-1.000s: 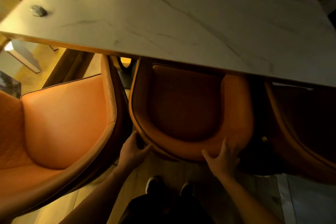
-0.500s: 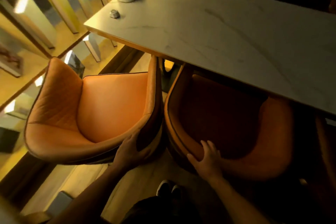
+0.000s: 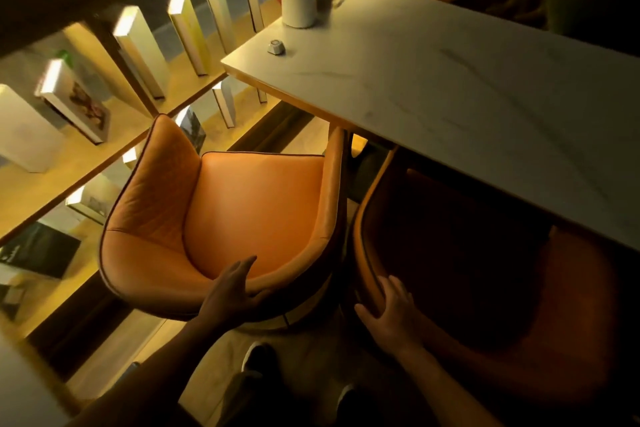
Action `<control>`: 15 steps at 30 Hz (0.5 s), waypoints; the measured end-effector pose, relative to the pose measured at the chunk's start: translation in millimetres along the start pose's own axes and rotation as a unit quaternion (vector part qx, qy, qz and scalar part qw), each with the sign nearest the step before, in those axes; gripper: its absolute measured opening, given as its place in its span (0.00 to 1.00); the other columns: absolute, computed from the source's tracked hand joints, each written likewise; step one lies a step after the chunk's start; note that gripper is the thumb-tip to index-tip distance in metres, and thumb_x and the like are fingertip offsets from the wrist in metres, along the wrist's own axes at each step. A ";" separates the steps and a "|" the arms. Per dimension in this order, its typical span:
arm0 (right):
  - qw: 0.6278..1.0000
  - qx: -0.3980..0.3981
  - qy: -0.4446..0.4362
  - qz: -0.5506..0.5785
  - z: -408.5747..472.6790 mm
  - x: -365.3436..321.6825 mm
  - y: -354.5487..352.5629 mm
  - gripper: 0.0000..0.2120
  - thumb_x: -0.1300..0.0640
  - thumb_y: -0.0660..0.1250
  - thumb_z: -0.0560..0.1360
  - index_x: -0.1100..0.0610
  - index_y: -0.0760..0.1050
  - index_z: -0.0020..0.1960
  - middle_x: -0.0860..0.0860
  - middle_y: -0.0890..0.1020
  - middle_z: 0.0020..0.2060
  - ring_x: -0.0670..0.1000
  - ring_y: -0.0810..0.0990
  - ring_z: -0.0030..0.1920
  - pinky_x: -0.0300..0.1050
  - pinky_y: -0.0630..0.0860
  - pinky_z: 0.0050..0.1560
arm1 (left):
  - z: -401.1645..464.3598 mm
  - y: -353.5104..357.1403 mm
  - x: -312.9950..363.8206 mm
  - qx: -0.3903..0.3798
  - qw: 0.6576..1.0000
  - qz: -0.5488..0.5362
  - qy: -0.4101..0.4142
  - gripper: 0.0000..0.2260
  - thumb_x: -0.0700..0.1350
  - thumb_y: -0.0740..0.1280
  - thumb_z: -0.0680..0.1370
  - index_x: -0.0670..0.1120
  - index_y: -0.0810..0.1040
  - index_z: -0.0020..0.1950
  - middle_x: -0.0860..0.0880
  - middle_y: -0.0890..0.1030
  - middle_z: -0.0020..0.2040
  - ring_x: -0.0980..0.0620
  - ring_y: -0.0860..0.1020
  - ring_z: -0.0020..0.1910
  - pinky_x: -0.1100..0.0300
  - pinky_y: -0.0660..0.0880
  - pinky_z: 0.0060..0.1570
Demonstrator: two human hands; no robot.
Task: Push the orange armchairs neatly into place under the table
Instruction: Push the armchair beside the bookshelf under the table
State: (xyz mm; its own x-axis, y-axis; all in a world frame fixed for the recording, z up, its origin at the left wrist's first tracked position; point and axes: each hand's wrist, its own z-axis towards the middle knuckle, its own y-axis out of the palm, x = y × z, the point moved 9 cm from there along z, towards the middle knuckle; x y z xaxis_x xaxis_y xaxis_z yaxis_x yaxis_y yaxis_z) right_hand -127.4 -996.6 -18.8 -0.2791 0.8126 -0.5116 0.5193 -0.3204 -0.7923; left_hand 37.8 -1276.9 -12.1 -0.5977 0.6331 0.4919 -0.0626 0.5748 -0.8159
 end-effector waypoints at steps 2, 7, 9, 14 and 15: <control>1.000 0.002 -0.008 0.000 8.8 -22.3 12.9 0.38 0.37 0.67 0.71 0.50 0.60 0.76 0.52 0.61 0.76 0.53 0.60 0.75 0.55 0.63 0.73 | 13.4 -5.0 -18.7 -0.018 1.000 0.007 0.013 0.38 0.55 0.74 0.73 0.44 0.62 0.78 0.41 0.72 0.72 0.42 0.71 0.69 0.52 0.71 0.62; 0.999 -0.046 -0.010 -0.014 24.4 -82.9 66.0 0.40 0.37 0.67 0.71 0.52 0.57 0.77 0.53 0.59 0.77 0.53 0.56 0.77 0.51 0.56 0.75 | 37.0 -18.8 -74.6 -0.069 0.997 0.018 0.040 0.39 0.58 0.73 0.72 0.45 0.63 0.78 0.41 0.73 0.70 0.43 0.72 0.68 0.51 0.71 0.62; 0.997 -0.074 -0.006 -0.018 29.9 -106.0 86.2 0.42 0.36 0.66 0.71 0.52 0.55 0.78 0.53 0.57 0.78 0.54 0.55 0.77 0.55 0.56 0.75 | 42.2 -29.8 -105.0 -0.072 0.996 0.026 0.040 0.39 0.60 0.72 0.72 0.45 0.63 0.78 0.41 0.73 0.70 0.43 0.72 0.68 0.51 0.70 0.63; 0.991 -0.120 0.052 0.038 40.0 -137.7 121.1 0.45 0.38 0.69 0.71 0.54 0.51 0.79 0.53 0.53 0.78 0.55 0.56 0.77 0.53 0.62 0.74 | 52.4 -53.6 -178.8 -0.082 0.992 0.096 0.015 0.39 0.64 0.68 0.72 0.48 0.63 0.78 0.46 0.71 0.74 0.46 0.68 0.72 0.51 0.65 0.67; 0.989 -0.121 0.066 0.050 41.9 -140.1 125.0 0.45 0.40 0.69 0.71 0.55 0.50 0.79 0.53 0.53 0.78 0.55 0.57 0.76 0.52 0.62 0.74 | 52.3 -55.3 -192.2 -0.091 0.990 0.106 -0.006 0.38 0.65 0.67 0.73 0.49 0.62 0.78 0.47 0.70 0.75 0.47 0.66 0.73 0.50 0.63 0.69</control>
State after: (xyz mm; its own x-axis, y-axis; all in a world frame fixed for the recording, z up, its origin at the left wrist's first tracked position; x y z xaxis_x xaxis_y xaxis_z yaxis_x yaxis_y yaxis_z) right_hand -57.3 -1170.9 -60.1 -0.1167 0.8439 -0.5237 0.7221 -0.2899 -0.6281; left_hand 114.4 -1457.5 -77.3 -0.5920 0.7438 0.3102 0.2097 0.5139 -0.8318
